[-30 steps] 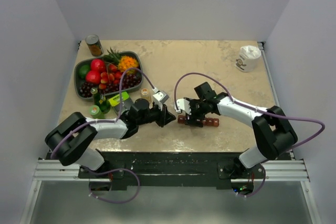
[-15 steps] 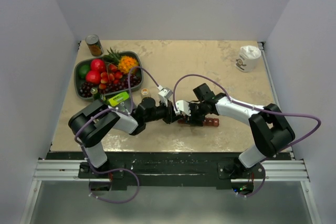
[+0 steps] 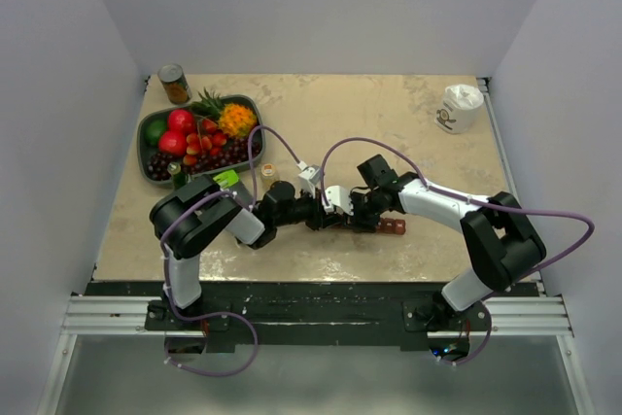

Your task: Sort the pills into containers

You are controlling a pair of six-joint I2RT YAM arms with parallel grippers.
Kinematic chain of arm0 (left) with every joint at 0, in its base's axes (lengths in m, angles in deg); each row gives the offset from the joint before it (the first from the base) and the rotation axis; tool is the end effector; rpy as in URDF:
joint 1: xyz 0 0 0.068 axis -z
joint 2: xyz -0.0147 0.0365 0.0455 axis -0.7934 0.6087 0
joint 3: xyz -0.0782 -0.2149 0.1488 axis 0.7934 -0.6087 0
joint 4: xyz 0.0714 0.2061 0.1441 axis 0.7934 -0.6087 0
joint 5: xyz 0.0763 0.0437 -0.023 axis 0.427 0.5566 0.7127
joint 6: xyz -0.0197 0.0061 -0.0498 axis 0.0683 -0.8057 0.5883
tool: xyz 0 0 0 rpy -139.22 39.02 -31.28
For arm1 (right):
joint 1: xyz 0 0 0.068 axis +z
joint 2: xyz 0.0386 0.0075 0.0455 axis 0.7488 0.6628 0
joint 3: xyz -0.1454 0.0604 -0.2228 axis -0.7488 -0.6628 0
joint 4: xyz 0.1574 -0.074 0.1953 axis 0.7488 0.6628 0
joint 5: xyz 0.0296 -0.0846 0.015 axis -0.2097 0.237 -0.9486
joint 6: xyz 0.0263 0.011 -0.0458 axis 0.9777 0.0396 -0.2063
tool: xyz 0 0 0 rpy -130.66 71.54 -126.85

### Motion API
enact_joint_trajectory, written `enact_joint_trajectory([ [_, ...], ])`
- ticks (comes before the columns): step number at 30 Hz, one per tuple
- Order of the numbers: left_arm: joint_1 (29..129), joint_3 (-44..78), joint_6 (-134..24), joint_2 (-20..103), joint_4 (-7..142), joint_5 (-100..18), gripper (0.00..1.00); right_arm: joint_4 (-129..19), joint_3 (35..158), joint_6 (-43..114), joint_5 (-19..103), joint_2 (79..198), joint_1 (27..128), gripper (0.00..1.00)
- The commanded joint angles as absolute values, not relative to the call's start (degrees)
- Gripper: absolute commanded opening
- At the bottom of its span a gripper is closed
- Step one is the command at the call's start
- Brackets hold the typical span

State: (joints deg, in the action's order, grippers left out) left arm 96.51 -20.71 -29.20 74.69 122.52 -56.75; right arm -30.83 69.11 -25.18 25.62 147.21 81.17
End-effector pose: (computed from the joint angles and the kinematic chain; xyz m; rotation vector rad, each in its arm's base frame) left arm 0.2285 -0.2406 0.1116 0.4288 2.0442 -1.3210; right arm 0.2332 0.1665 0.1643 -1.8779 1.8313 0.4384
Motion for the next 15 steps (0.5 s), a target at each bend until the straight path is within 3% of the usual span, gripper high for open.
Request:
enact_joint_trajectory([
  [1,96.9,-18.8,-31.6,76.5,124.6,-54.7,0.1,-28.8,70.3,-25.2,22.7,147.9,81.4,0.45],
  [15,96.9,-19.4,-35.2,75.7,116.3,-52.5,0.09,-20.0,78.3,-24.7,17.9,154.9,79.2,0.38],
])
